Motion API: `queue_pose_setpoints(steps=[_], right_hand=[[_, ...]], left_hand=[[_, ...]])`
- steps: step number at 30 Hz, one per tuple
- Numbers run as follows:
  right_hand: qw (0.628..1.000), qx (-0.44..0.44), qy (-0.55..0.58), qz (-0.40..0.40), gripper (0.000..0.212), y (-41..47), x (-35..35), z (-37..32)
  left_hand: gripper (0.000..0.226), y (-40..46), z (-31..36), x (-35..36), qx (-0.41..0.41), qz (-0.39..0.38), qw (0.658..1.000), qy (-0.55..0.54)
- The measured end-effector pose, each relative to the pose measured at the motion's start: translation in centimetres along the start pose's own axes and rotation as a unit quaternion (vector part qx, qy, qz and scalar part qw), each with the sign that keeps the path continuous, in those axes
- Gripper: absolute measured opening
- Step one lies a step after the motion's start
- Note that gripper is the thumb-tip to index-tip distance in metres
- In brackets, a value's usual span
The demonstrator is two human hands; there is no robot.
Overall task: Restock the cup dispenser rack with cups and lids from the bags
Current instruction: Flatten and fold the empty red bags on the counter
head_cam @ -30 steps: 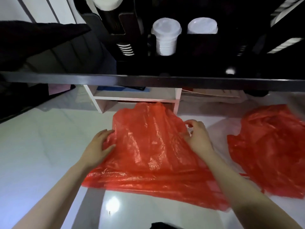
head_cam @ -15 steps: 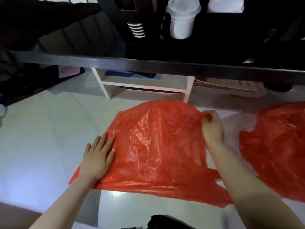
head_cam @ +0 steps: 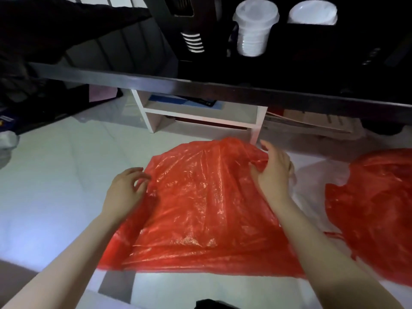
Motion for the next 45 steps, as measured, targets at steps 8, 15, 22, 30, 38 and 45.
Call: queue_pose_setpoints(steps=[8,15,22,30,38,45], right_hand=[[0.999,0.02,-0.033,0.018,0.03,-0.7,-1.6,1.0],[0.993,0.073,-0.059,0.065,0.018,-2.0,-2.7,2.4],[0.985,0.16,-0.057,0.026,0.034,-2.1,-2.5,4.2],[0.979,0.201,-0.028,0.029,0.035,-2.7,-2.2,3.9],[0.952,0.286,0.103,0.043,0.024,-3.5,-2.8,3.9],[0.862,0.447,0.219,0.1,0.03,-4.2,-4.2,6.4]], left_hand=[[0.048,5.1,-1.1,2.7,-0.027,-0.07,0.995,-0.069],[0.038,8.6,1.4,7.4,0.014,-0.199,0.976,-0.087],[0.04,6.0,3.6,8.7,-0.12,-0.384,0.856,-0.326],[0.03,0.4,5.4,7.3,0.063,-0.551,0.796,-0.241],[0.016,6.8,3.2,2.4,-0.021,-0.196,0.88,-0.433],[0.007,10.5,0.8,-1.7,0.016,-0.165,0.892,-0.42]])
Point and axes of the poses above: each hand's wrist, its own y-axis towards the middle knuckle, its own x-axis out of the palm, z = x × y, the point moved 10 cm from there along y, towards the middle knuckle, and after that the axes turned 13 degrees about z, right-handed, at the moved point
